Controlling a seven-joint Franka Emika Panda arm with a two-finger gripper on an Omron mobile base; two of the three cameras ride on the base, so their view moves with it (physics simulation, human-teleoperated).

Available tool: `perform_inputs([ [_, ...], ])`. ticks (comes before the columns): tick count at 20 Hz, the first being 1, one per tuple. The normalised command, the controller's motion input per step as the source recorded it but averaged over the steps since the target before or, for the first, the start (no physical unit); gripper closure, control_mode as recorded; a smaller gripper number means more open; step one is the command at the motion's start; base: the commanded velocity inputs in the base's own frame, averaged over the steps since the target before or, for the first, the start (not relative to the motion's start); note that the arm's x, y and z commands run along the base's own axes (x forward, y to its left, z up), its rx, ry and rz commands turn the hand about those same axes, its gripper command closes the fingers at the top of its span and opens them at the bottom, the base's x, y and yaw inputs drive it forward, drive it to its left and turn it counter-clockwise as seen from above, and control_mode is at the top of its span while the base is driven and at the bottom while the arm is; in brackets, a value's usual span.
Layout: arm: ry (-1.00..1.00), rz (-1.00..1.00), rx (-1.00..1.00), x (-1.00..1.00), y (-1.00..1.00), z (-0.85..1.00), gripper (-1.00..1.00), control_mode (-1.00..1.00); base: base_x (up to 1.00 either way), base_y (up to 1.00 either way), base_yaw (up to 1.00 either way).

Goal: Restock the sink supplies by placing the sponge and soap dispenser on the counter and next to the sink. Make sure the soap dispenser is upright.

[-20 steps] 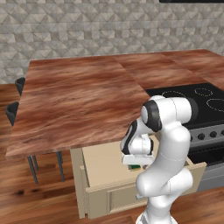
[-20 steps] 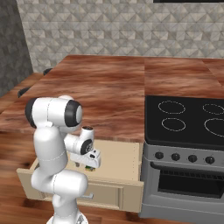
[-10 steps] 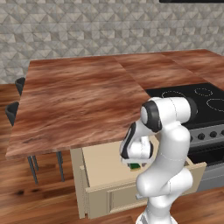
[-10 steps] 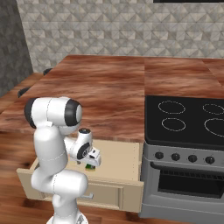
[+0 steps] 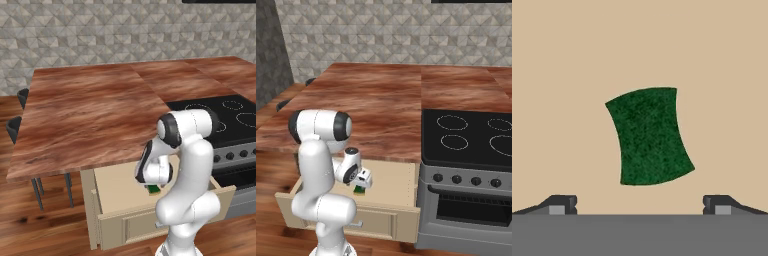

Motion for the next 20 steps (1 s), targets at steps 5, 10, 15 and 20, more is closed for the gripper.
perform_inputs([
  [5, 0.00, 0.08, -0.01, 0.42, 0.00, -0.24, -1.00, -1.00, 0.00, 0.00, 0.00],
  [10, 0.00, 0.12, 0.00, 0.26, -0.01, -0.31, -1.00, -1.00, 0.00, 0.00, 0.00],
  [15, 0.00, 0.08, 0.00, 0.03, -0.01, -0.31, -1.00, -1.00, 0.00, 0.00, 0.00],
  [20, 0.00, 0.04, 0.00, 0.00, -0.02, -0.24, -1.00, -1.00, 0.00, 0.00, 0.00],
])
